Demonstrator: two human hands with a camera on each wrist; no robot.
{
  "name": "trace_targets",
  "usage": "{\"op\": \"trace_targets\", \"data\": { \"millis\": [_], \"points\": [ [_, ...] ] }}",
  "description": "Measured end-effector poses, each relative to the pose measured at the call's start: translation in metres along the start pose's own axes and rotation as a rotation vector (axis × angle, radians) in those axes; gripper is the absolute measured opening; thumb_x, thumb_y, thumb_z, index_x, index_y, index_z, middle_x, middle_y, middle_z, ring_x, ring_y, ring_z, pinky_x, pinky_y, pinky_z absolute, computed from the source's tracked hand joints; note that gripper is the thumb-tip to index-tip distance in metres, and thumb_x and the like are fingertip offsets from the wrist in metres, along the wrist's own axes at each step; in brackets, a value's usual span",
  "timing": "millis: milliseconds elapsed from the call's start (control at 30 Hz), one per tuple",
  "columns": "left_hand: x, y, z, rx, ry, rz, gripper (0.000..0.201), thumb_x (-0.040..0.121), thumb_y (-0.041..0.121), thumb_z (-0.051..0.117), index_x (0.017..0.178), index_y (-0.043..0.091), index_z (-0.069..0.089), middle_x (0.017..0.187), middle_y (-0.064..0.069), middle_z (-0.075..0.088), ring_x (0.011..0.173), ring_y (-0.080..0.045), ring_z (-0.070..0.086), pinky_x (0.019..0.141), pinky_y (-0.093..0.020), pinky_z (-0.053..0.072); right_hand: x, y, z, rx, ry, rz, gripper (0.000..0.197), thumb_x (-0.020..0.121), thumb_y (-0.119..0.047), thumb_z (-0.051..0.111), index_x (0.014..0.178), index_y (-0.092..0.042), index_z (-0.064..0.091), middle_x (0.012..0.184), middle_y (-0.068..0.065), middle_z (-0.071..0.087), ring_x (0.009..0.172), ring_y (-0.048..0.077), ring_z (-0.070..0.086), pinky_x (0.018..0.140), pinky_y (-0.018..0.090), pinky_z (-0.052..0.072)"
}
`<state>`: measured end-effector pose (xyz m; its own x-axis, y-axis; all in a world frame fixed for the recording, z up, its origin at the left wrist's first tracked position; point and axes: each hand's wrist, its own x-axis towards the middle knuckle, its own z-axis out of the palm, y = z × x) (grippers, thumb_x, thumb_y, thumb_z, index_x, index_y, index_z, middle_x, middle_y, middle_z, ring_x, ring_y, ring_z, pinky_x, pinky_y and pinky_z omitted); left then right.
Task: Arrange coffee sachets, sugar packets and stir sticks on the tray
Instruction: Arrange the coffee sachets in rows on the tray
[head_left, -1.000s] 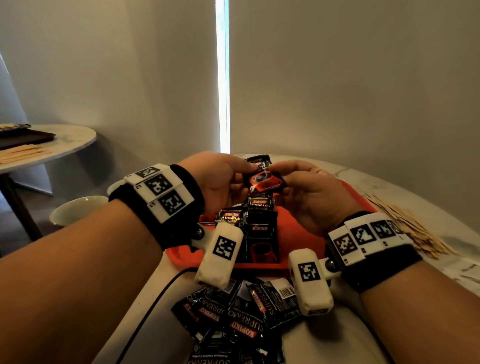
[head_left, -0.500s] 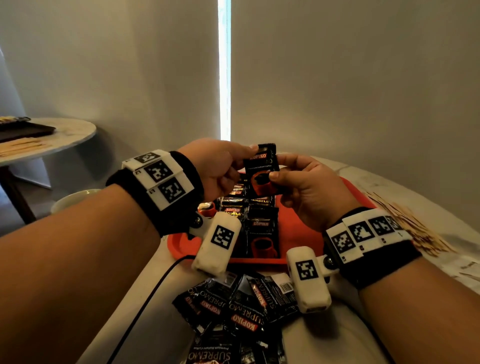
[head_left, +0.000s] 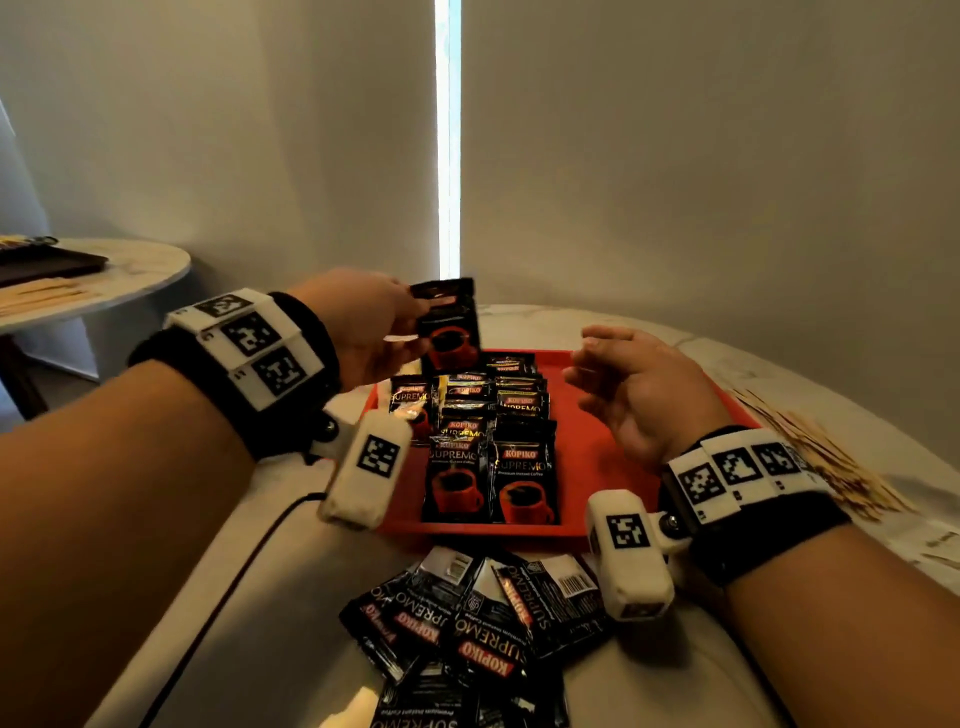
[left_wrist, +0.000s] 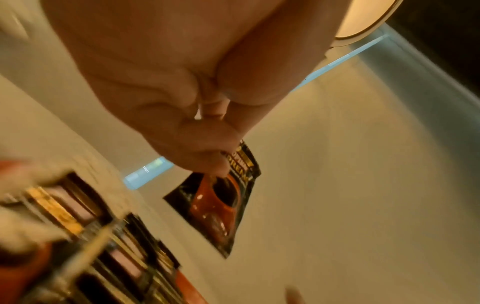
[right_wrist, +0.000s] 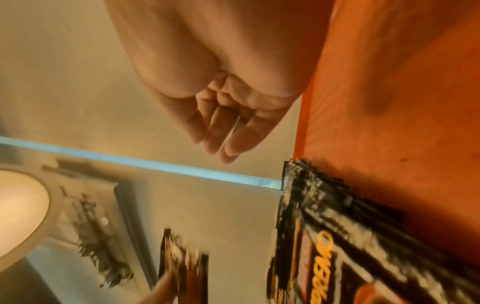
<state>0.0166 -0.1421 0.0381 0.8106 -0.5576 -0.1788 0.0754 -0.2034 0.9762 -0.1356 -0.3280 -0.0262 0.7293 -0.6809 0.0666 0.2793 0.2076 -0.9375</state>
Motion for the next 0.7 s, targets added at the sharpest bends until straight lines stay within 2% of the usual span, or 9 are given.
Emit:
{"op": "trace_targets", "data": {
  "millis": [67,167,300,400,500,600,700],
  "points": [
    [0.008,-0.007,-0.012,0.043,0.057,-0.056,0.011,0.104,0.015,0.051,0.094,0.019,0.054,0.079,0.000,0.061,0.053,-0.011,0.058,0.034,-0.015,0.039,0.006,0.008,-0.008,0.021,0.067,0.063,0.010,0.098,-0.010,0.055,0.099,-0.017,0.062,0.068,-0.001,0.068,0.062,0.015,0.065,0.051,0.023,0.048],
    [0.016,-0.022,-0.020,0.085,0.067,-0.142,0.011,0.104,0.014,0.050,0.093,0.016,0.053,0.075,0.000,0.054,0.049,-0.011,0.054,0.033,-0.013,0.037,0.013,0.018,-0.016,0.018,0.144,0.120,0.010,0.098,-0.015,0.054,0.095,-0.021,0.062,0.071,-0.001,0.065,0.056,0.013,0.063,0.048,0.022,0.046],
    [0.020,-0.033,-0.022,0.168,0.083,-0.200,0.003,0.102,0.012,0.052,0.103,0.013,0.054,0.079,-0.004,0.059,0.059,-0.014,0.055,0.034,-0.014,0.037,0.016,0.020,-0.021,0.026,0.153,0.157,0.009,0.098,-0.018,0.056,0.095,-0.021,0.063,0.070,-0.002,0.065,0.056,0.013,0.062,0.048,0.023,0.046],
    [0.023,-0.037,-0.023,0.240,0.103,-0.223,0.008,0.102,0.011,0.053,0.109,0.009,0.055,0.086,-0.007,0.064,0.060,-0.014,0.058,0.036,-0.015,0.038,0.015,0.021,-0.021,0.014,0.147,0.183,0.008,0.098,-0.019,0.055,0.095,-0.020,0.063,0.070,-0.001,0.064,0.058,0.014,0.062,0.050,0.024,0.046],
    [0.024,-0.038,-0.019,0.310,0.068,-0.268,0.008,0.105,0.010,0.047,0.105,0.005,0.054,0.087,-0.010,0.066,0.064,-0.015,0.059,0.038,-0.017,0.044,0.014,0.021,-0.021,0.006,0.144,0.191,0.009,0.098,-0.018,0.055,0.094,-0.018,0.063,0.071,-0.001,0.063,0.062,0.015,0.060,0.052,0.026,0.045],
    [0.029,-0.040,-0.013,0.354,0.046,-0.313,0.013,0.106,0.009,0.041,0.100,0.003,0.051,0.086,-0.013,0.063,0.065,-0.018,0.059,0.039,-0.019,0.047,0.014,0.022,-0.021,0.001,0.141,0.205,0.010,0.098,-0.018,0.055,0.093,-0.018,0.064,0.068,-0.001,0.063,0.062,0.015,0.060,0.048,0.024,0.047],
    [0.029,-0.043,-0.009,0.339,0.017,-0.347,0.020,0.107,0.008,0.039,0.092,-0.001,0.050,0.076,-0.015,0.063,0.056,-0.019,0.060,0.037,-0.021,0.048,0.013,0.022,-0.020,-0.003,0.135,0.211,0.010,0.098,-0.018,0.055,0.093,-0.018,0.064,0.067,-0.001,0.063,0.063,0.016,0.060,0.049,0.024,0.047]
  ]
}}
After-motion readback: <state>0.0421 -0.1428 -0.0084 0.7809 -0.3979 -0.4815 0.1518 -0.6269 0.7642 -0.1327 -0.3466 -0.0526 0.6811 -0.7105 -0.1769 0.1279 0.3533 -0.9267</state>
